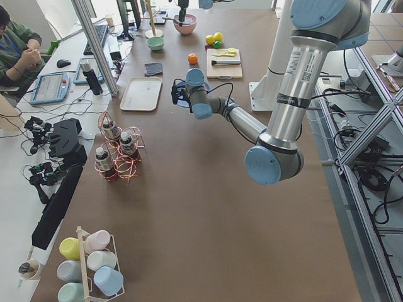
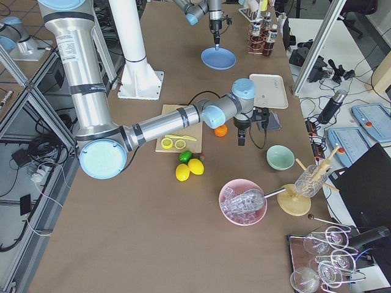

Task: Pick orange to plate
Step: 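Hold the left gripper beside the blue plate while the right gripper reaches toward the orange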

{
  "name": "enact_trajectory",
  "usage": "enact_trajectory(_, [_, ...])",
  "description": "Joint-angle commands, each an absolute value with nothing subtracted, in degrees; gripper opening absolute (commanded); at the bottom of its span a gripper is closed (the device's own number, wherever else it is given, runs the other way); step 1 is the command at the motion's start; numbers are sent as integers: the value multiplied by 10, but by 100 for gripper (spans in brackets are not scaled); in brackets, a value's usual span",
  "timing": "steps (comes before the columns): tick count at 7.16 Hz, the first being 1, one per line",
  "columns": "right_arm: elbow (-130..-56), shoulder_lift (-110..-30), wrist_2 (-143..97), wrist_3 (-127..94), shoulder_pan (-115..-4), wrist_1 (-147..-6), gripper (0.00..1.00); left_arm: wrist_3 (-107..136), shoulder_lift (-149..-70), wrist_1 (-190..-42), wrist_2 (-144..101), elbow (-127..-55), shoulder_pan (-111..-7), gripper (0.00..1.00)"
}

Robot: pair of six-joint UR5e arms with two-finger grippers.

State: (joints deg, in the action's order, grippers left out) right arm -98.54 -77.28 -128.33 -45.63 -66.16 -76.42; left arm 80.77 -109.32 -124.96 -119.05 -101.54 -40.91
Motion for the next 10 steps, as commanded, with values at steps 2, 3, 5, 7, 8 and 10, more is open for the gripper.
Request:
enact_trajectory(2, [-985, -759, -1264, -496, -613, -762, 100, 845, -1178, -1171, -1051, -993, -304, 0])
enact_trajectory(3, [-984, -759, -1263, -514, -601, -748, 100, 845, -1187, -1172, -1022, -973, -285, 0])
enact_trajectory(5, [-984, -757, -1233, -556, -565, -725, 100, 845, -1209, -1170, -1010, -948, -278, 0])
enact_trajectory(7, [-983, -750, -1201, -567, -531, -726, 100, 854, -1208, -1174, -985, -952, -286, 98])
enact_trajectory(8, [-983, -746, -1177, -577, -506, -726, 100, 856, -1208, -1174, -985, -953, -294, 98])
enact_trajectory(10, [-963, -732, -1144, -591, -475, -726, 100, 853, -1208, -1174, -988, -954, -307, 98])
